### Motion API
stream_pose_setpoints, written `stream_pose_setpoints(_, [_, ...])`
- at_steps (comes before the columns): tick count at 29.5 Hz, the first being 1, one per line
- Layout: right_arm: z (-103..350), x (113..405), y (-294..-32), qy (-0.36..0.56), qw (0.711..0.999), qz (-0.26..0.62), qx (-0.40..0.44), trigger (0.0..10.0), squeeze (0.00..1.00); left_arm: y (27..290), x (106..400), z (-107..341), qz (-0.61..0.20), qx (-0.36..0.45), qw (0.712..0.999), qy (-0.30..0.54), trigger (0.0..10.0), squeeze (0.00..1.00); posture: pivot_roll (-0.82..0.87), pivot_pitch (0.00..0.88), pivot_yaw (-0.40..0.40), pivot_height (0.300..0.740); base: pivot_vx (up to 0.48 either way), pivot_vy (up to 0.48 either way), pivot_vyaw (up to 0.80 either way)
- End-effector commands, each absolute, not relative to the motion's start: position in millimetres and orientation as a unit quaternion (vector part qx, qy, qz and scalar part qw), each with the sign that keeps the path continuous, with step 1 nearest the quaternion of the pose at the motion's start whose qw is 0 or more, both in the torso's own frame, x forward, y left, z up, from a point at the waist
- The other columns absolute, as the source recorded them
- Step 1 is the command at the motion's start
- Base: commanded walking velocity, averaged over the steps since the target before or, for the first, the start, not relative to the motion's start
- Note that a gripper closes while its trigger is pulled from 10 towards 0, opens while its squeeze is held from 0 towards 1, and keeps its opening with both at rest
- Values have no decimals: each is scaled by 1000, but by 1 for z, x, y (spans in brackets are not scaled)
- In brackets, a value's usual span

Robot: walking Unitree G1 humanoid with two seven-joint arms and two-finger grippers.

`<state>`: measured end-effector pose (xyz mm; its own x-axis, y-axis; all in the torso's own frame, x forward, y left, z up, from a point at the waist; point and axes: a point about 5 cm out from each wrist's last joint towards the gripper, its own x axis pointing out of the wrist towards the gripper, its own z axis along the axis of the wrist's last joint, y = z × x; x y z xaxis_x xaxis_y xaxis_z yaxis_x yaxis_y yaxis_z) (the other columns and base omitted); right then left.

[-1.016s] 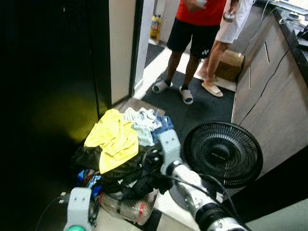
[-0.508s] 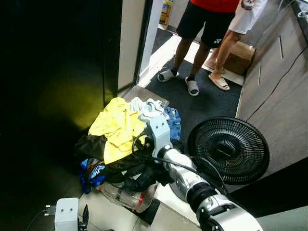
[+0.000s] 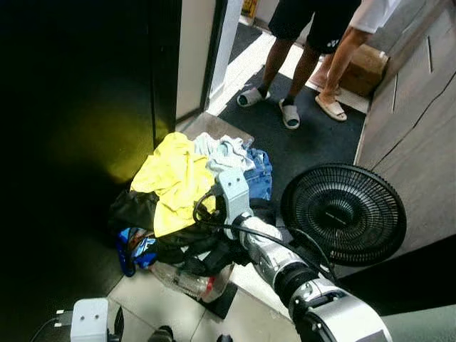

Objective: Clothes washing

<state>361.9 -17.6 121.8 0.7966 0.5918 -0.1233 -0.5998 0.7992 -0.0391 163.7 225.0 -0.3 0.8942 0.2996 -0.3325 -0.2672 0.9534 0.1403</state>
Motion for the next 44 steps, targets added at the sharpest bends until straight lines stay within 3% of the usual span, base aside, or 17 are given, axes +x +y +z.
stream_pose_setpoints(1, [121, 348, 17, 58, 932, 358, -15, 10000, 0, 223, 153, -8, 149, 43, 967, 203, 10000, 0, 399, 253, -176, 740, 0, 0, 0])
stream_pose_setpoints(12, [158, 354, 38, 11, 923, 382, 32, 10000, 0, 222, 151, -4, 160, 38, 965, 207, 10000, 0, 406, 243, -187, 740, 0, 0, 0])
stream_pose_setpoints(20, [119, 340, 39, 94, 923, 374, 7, 10000, 0, 221, 141, 2, 159, 42, 964, 209, 10000, 0, 427, 292, -179, 740, 0, 0, 0])
stream_pose_setpoints(27, [113, 337, 40, 118, 922, 369, 4, 10000, 0, 224, 127, 1, 169, 46, 959, 222, 10000, 0, 453, 306, -179, 740, 0, 0, 0])
stream_pose_setpoints(28, [117, 339, 40, 114, 922, 369, 8, 2157, 0, 224, 127, 1, 170, 46, 959, 223, 10000, 0, 456, 303, -183, 740, 0, 0, 0])
stream_pose_setpoints(29, [119, 340, 41, 110, 923, 369, 10, 2157, 0, 224, 127, 1, 171, 46, 958, 224, 10000, 0, 456, 303, -183, 740, 0, 0, 0])
stream_pose_setpoints(30, [123, 342, 41, 105, 923, 371, 17, 0, 0, 224, 127, 1, 172, 45, 958, 224, 10000, 0, 454, 298, -187, 740, 0, 0, 0])
stream_pose_setpoints(40, [137, 348, 39, 80, 922, 375, 48, 0, 0, 222, 135, 0, 172, 42, 959, 221, 10000, 0, 433, 264, -186, 740, 0, 0, 0])
stream_pose_setpoints(44, [141, 356, 26, 65, 929, 358, 70, 0, 0, 221, 146, -1, 165, 41, 961, 218, 10000, 0, 414, 240, -184, 740, 0, 0, 0])
